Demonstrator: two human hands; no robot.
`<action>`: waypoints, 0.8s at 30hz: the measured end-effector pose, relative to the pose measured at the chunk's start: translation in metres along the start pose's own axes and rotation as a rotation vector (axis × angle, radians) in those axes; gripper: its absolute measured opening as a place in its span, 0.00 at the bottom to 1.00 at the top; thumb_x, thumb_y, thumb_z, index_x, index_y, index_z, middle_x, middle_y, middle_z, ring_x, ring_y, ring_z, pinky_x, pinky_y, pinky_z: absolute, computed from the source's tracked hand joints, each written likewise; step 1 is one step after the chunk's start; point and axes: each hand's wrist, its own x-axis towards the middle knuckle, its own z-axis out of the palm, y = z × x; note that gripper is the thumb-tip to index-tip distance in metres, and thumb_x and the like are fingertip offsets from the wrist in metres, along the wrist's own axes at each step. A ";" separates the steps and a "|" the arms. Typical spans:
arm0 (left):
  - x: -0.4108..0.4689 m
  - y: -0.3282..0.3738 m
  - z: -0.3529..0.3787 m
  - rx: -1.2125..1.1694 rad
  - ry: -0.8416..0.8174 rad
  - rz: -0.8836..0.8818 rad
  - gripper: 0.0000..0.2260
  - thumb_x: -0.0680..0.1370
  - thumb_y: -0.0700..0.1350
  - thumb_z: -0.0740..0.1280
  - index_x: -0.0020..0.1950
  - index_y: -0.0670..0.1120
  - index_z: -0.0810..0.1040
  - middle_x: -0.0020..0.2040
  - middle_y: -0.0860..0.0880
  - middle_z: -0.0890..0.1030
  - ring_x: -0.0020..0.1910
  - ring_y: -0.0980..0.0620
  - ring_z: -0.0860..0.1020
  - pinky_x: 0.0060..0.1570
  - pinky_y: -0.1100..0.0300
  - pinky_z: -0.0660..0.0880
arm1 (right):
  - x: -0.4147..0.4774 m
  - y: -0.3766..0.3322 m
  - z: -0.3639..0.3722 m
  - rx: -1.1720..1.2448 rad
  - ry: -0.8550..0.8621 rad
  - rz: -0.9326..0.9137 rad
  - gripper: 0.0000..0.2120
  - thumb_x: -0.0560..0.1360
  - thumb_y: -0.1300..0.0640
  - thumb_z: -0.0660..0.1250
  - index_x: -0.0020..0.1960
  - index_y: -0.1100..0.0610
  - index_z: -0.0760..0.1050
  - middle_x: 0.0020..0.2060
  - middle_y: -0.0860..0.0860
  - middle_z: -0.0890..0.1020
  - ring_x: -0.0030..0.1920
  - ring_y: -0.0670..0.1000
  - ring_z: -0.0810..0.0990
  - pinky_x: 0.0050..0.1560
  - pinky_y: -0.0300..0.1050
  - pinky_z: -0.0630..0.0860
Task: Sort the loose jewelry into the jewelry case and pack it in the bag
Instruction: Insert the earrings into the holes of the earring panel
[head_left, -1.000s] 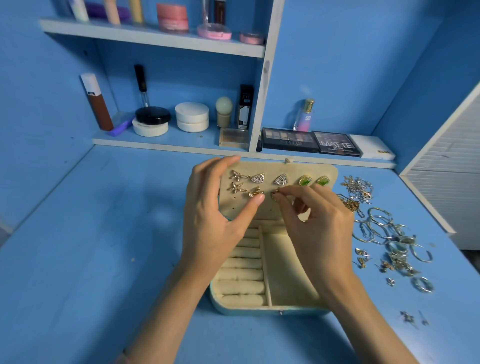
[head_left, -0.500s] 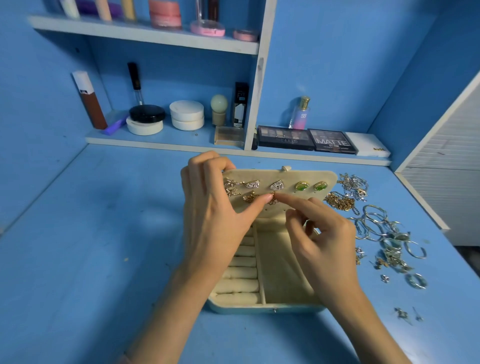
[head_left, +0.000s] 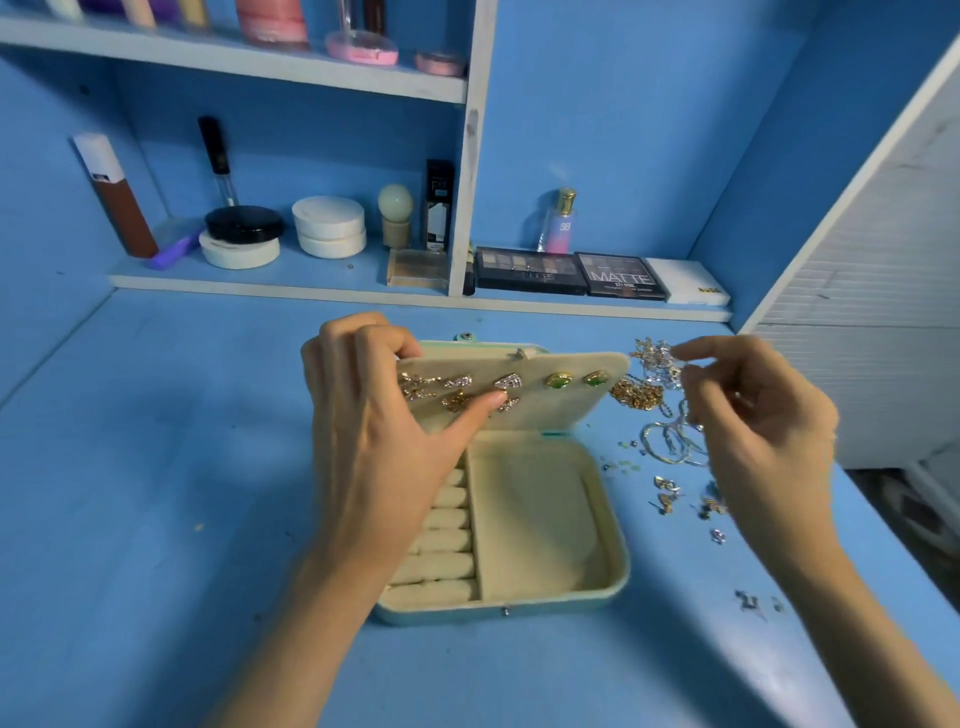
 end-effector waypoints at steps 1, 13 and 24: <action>-0.001 0.000 -0.001 -0.002 0.000 0.004 0.25 0.67 0.59 0.73 0.50 0.46 0.65 0.49 0.40 0.71 0.51 0.45 0.67 0.54 0.62 0.63 | 0.006 0.006 -0.005 -0.055 -0.056 0.029 0.10 0.74 0.65 0.65 0.42 0.51 0.78 0.26 0.49 0.72 0.25 0.46 0.68 0.29 0.31 0.64; -0.003 0.000 -0.003 -0.019 -0.006 -0.003 0.25 0.67 0.57 0.76 0.49 0.45 0.65 0.49 0.38 0.72 0.50 0.43 0.68 0.53 0.65 0.62 | 0.034 0.054 -0.028 -0.652 -0.606 -0.206 0.05 0.70 0.62 0.72 0.42 0.53 0.82 0.36 0.48 0.79 0.39 0.48 0.74 0.41 0.48 0.76; -0.004 0.000 -0.003 -0.021 -0.002 0.017 0.25 0.67 0.56 0.76 0.48 0.44 0.66 0.48 0.39 0.72 0.49 0.44 0.68 0.51 0.62 0.63 | 0.035 0.054 -0.023 -0.806 -0.691 -0.182 0.03 0.72 0.56 0.70 0.43 0.50 0.82 0.38 0.43 0.77 0.44 0.44 0.68 0.42 0.48 0.74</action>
